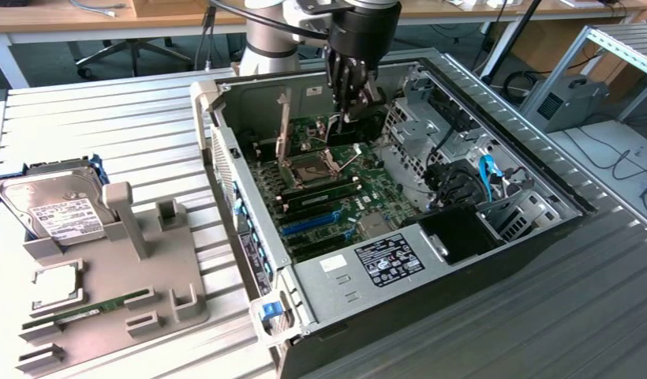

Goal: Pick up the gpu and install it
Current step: 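Insert the gpu into the slot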

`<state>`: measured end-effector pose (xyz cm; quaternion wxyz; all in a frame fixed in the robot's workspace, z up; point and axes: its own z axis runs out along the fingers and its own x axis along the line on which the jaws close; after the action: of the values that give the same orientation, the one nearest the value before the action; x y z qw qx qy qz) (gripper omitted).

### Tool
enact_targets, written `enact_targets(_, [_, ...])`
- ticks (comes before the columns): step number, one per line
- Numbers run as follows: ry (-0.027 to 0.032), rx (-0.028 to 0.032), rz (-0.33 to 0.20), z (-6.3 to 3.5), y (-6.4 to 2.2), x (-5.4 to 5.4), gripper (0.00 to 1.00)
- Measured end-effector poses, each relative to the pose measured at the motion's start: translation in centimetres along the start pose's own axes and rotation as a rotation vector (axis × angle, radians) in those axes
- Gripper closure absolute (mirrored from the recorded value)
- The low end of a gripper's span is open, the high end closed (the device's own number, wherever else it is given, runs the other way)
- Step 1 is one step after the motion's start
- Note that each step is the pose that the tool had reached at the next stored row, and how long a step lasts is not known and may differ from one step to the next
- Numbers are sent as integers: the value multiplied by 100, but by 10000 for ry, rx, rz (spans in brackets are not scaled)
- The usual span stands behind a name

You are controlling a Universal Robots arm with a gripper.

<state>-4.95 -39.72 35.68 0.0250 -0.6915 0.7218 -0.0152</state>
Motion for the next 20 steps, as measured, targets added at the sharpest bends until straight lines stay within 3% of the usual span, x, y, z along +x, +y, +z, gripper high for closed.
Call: enact_targets(20, [-10, -3, -182, 12, 7, 24, 74])
